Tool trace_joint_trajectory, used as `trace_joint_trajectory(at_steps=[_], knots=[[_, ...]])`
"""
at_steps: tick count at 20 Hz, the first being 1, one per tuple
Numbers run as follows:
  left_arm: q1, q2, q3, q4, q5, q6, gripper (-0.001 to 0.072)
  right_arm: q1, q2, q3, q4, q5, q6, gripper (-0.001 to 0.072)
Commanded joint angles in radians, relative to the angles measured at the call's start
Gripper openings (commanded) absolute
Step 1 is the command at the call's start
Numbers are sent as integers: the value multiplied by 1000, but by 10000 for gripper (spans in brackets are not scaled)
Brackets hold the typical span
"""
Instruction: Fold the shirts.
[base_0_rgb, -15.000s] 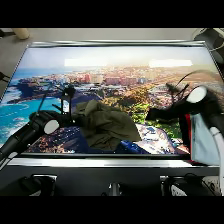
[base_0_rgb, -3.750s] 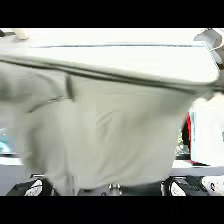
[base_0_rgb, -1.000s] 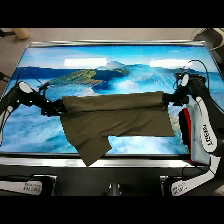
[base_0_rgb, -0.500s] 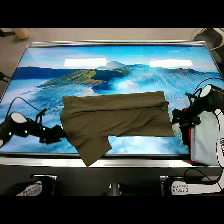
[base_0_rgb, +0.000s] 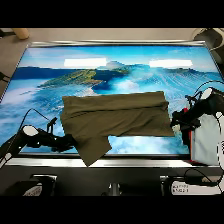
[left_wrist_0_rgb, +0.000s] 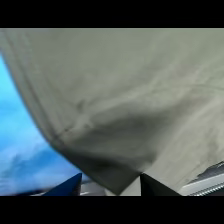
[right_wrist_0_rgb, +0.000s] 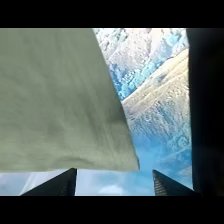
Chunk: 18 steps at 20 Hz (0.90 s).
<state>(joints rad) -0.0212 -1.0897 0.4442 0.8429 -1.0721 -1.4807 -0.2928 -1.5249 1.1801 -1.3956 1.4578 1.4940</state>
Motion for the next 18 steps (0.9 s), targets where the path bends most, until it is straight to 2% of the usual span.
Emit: trace_joint_trajectory(at_steps=[1,3,4,7,10,11,14,15,16,17,18], knots=[[-63,-4,-8,-15,56,-58,417,0,-16,-5,6,7,0,512],[-84,-18,-8,-15,71,-76,369,0,-31,-23,5,9,-1,567],[-90,-23,-8,-15,71,-75,245,0,-33,-37,5,6,-7,569],[-94,-23,-8,-16,67,-54,25,0,-38,-73,6,-24,-22,581],[-94,-22,-7,-13,50,-28,24,0,-43,-90,20,-55,-22,559],[-94,-22,-7,-13,48,-21,24,0,-53,-90,42,-56,-22,520],[-93,-13,-2,-12,52,-6,24,1,-90,-90,69,-55,5,342],[-89,-8,-2,-13,53,11,24,1,-101,-90,69,-51,5,265],[-81,-4,-2,-11,52,20,24,1,-104,-90,68,-50,4,119],[-69,5,-2,-9,53,31,23,0,-102,-87,66,-52,3,20],[-55,25,5,-8,57,60,22,0,-95,-77,67,-50,-10,21]])
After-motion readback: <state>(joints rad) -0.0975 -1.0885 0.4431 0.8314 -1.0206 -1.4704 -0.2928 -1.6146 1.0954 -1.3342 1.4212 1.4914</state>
